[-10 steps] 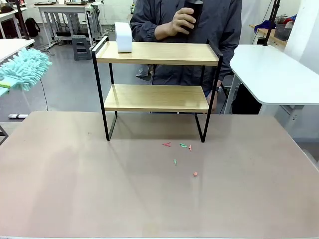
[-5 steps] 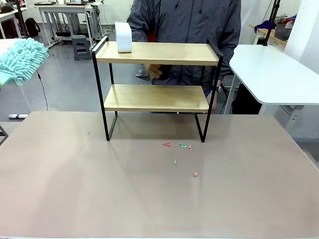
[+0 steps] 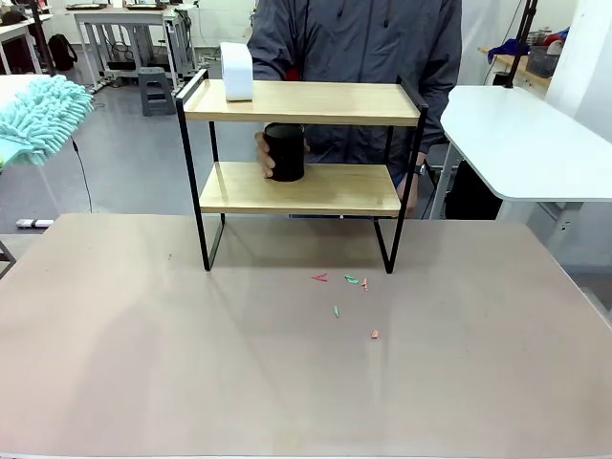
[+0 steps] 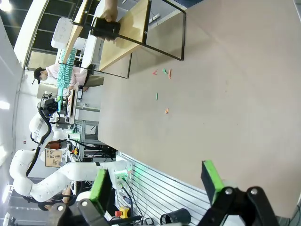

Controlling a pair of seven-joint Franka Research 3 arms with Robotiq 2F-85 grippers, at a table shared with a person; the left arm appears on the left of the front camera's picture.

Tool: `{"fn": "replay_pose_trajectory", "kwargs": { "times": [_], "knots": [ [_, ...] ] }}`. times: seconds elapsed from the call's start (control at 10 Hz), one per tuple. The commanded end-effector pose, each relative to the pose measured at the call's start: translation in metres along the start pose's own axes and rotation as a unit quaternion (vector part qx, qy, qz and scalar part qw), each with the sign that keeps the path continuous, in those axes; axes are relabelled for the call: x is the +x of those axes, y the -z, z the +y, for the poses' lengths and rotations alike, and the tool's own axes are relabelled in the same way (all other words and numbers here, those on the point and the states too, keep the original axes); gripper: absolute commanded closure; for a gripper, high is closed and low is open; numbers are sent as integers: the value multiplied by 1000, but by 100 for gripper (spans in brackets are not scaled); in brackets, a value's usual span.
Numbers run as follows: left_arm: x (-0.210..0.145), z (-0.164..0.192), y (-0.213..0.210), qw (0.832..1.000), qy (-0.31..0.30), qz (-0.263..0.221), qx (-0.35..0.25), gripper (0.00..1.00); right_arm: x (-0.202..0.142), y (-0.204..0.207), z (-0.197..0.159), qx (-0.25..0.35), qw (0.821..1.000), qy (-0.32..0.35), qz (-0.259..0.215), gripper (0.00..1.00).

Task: Clean the shelf.
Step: Hand the Duster back to the human.

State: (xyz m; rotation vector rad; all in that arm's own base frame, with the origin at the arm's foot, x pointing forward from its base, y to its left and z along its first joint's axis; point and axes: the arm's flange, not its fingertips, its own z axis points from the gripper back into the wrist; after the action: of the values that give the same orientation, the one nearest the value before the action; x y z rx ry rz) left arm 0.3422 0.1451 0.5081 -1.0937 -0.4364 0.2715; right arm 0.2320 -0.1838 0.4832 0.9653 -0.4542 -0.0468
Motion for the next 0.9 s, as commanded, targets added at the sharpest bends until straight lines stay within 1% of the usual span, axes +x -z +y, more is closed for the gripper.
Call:
{"fn": "replay_pose_trajectory", "kwargs": {
  "times": [0.0, 0.1, 0.2, 0.3, 0.4, 0.5, 0.6, 0.7, 0.8],
  "knots": [
    [0, 0, 0, 1000, 0, 0, 0, 88, 0, 0, 0, 0, 1000, 0, 0, 0],
    [10, -35, -1, 998, 58, 31, -15, 88, 21, -13, 30, -37, 997, -60, -30, 0],
    [12, -85, -18, 983, 157, 67, -62, 88, 52, -34, 76, -23, 988, -131, -78, 0],
    [0, -127, -34, 962, 243, 103, -69, 88, 81, -47, 122, -23, 976, -188, -110, 0],
    [-9, -154, -37, 930, 317, 168, -84, 88, 105, -37, 167, -10, 966, -235, -106, 0],
    [-18, -168, -23, 888, 361, 271, -87, 88, 112, -7, 202, 17, 960, -268, -77, 0],
    [-28, -180, 6, 832, 395, 381, -85, 88, 103, 28, 230, 48, 953, -296, -42, 0],
    [-38, -191, 45, 761, 421, 488, -77, 88, 85, 60, 254, 81, 947, -308, -31, 0],
    [-50, -202, 90, 685, 439, 580, -49, 88, 58, 84, 271, 97, 940, -327, -10, 0]
  ]
}}
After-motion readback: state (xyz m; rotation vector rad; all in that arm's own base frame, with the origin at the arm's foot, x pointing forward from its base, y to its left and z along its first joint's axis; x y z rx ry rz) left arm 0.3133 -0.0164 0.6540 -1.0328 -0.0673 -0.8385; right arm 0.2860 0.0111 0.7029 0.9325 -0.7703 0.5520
